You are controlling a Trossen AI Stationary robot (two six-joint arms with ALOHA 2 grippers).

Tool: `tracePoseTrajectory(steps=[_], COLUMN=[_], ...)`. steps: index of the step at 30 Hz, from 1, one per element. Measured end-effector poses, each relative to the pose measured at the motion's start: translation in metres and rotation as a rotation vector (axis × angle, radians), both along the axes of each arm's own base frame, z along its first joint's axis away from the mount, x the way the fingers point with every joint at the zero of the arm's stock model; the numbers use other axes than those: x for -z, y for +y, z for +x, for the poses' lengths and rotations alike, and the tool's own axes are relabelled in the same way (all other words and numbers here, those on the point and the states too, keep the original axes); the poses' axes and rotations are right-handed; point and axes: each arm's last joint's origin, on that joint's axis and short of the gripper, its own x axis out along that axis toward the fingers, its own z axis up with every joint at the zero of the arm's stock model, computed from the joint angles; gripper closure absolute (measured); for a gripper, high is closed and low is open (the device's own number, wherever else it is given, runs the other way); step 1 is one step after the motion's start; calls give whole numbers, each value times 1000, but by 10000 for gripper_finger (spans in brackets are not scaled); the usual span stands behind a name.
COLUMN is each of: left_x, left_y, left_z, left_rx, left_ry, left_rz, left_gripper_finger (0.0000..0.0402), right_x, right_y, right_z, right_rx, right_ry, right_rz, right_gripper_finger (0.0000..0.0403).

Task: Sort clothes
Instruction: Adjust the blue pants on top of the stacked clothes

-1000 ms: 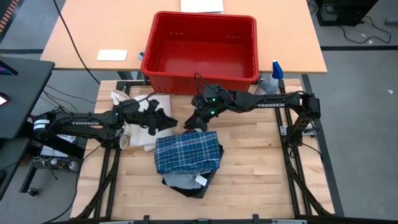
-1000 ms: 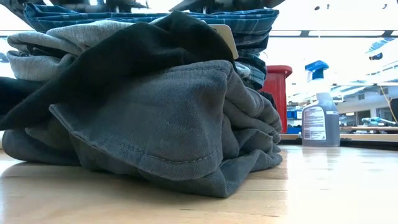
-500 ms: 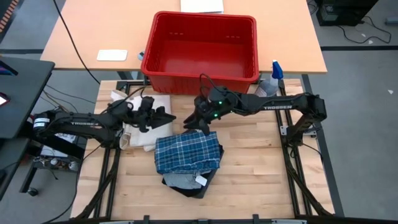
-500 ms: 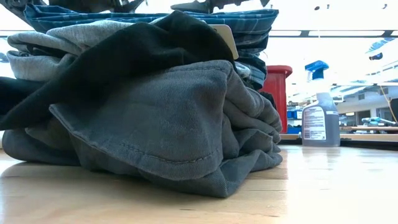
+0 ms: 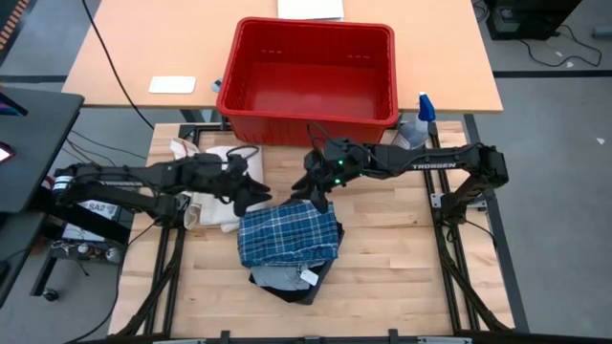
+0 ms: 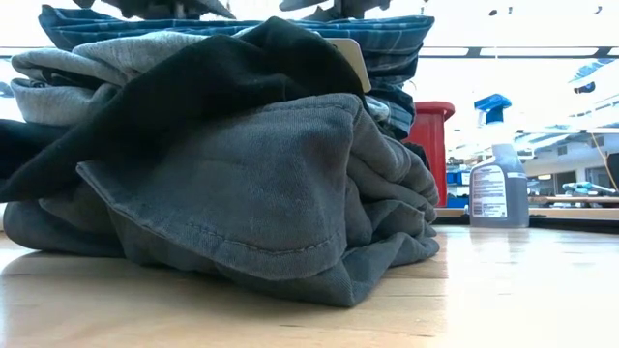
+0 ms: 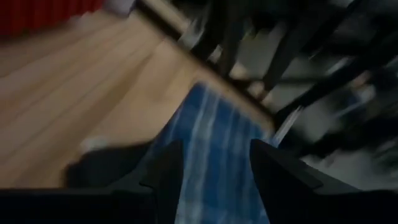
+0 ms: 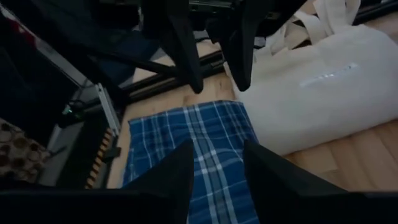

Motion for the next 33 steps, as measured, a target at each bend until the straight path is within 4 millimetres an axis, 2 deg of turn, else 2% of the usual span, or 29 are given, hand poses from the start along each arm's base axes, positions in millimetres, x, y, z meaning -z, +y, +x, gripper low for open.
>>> tracePoseTrajectory(steps=[3, 5, 11, 16, 19, 23, 26, 33], left_x=[0, 8, 38, 56, 69, 77, 78, 76], left_y=[-1, -3, -21, -38, -48, -58, -61, -62], left_z=[-3, -6, 3, 17, 23, 27, 26, 25], left_rx=[39, 72, 219, 317, 366, 399, 407, 416], left_ry=[85, 162, 238, 305, 377, 417, 420, 414], left_rz=[74, 114, 159, 188, 161, 122, 118, 78], left_gripper_finger=[214, 214, 214, 214, 214, 214, 214, 214], right_x=[2, 9, 49, 80, 84, 82, 79, 90], right_y=[7, 14, 32, 38, 39, 45, 51, 69], right_z=[0, 5, 24, 35, 30, 18, 8, -17], right_rx=[-4, -16, -74, -82, -94, -117, -146, -241], right_ry=[9, 27, 137, 239, 301, 388, 446, 695], right_rz=[-52, -108, -168, -147, -135, -165, -187, -281], right_gripper_finger=[256, 256, 256, 256, 256, 256, 256, 256])
